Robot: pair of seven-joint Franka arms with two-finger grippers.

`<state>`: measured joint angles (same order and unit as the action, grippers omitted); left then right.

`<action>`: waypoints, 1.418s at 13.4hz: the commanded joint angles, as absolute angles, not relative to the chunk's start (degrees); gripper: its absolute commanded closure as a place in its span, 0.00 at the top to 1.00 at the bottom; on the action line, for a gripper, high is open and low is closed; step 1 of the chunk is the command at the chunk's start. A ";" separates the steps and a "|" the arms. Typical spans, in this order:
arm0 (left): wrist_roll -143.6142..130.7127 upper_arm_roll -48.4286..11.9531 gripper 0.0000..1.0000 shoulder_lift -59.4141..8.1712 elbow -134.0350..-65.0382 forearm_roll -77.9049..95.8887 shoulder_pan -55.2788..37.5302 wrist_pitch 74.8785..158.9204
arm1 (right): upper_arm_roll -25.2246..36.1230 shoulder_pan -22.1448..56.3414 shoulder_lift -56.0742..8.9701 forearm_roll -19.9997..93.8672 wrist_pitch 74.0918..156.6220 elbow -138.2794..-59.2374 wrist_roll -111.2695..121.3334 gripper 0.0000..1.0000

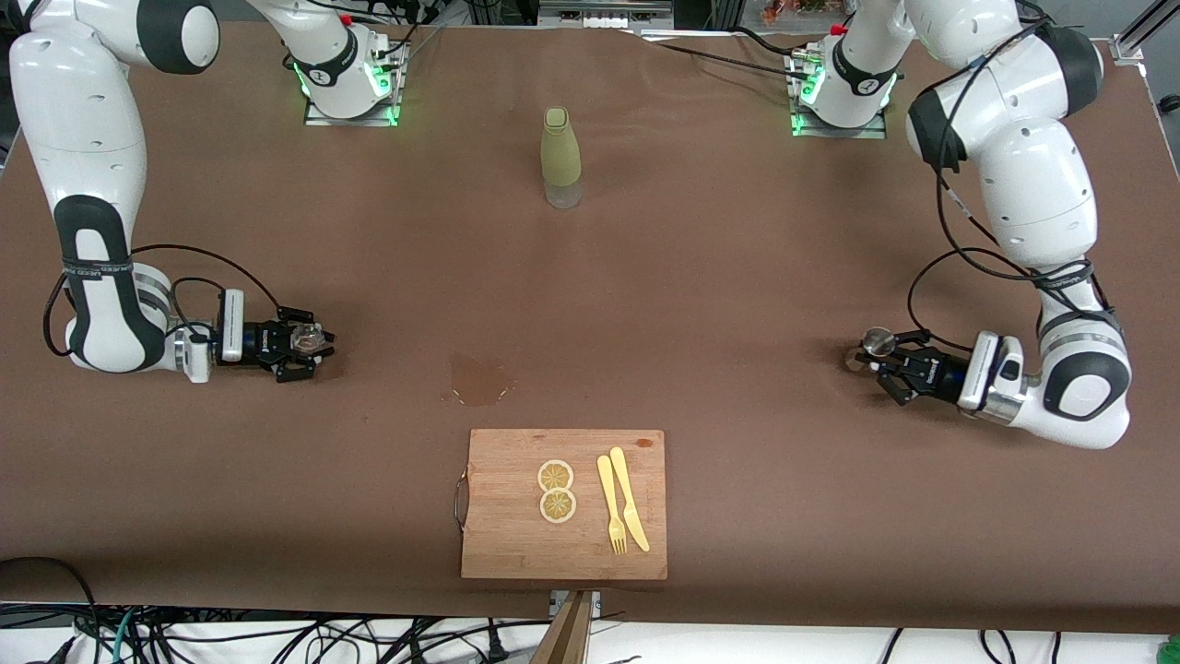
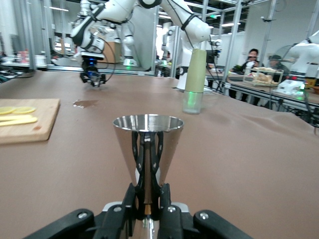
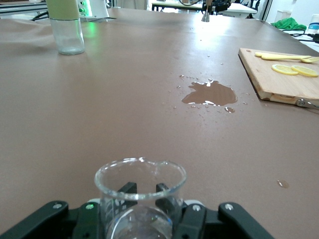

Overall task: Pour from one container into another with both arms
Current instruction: 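Lower the beaker and jigger onto the table with both grippers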

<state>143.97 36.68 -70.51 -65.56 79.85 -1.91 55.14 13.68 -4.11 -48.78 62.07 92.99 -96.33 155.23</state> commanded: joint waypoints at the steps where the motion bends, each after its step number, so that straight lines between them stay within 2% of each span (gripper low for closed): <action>1: 150.73 37.00 0.00 -72.07 -63.37 79.62 0.52 55.53 | 14.50 -4.66 -49.65 63.37 90.10 -96.77 157.85 0.29; 6: 149.68 37.44 0.00 -73.04 -63.28 86.73 1.05 60.54 | 14.59 -6.06 -50.89 63.46 90.00 -97.29 158.55 0.33; 8: 149.59 37.27 0.00 -73.65 -63.28 87.63 1.84 64.41 | 14.59 -6.50 -51.33 63.46 90.00 -97.29 158.55 0.39; 10: 147.41 37.44 0.00 -73.74 -63.72 87.63 1.93 65.21 | 14.68 -6.68 -51.94 64.95 90.09 -97.38 158.47 0.52; 13: 146.69 37.44 0.00 -73.74 -64.07 89.03 1.93 65.74 | 16.34 -6.68 -52.12 65.04 90.26 -97.29 157.85 0.64; 14: 146.78 37.44 0.00 -73.83 -64.16 89.12 1.93 65.74 | 16.52 -6.68 -52.03 65.04 90.35 -97.21 157.76 1.00; 16: 146.69 37.44 0.01 -74.35 -64.60 89.30 1.93 65.83 | 18.10 -6.68 -52.03 65.04 90.27 -96.68 157.68 1.00; 17: 146.78 37.44 0.10 -74.36 -64.86 89.30 1.93 65.83 | 18.98 -6.68 -51.86 65.04 90.18 -96.42 157.68 1.00; 19: 147.21 37.27 0.36 -74.44 -65.04 89.47 2.19 65.57 | 21.35 -6.68 -51.68 64.95 89.91 -95.37 156.11 1.00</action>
<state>146.64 36.71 -73.19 -64.97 87.91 2.06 65.09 19.29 -6.57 -51.59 64.02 90.55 -96.40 155.52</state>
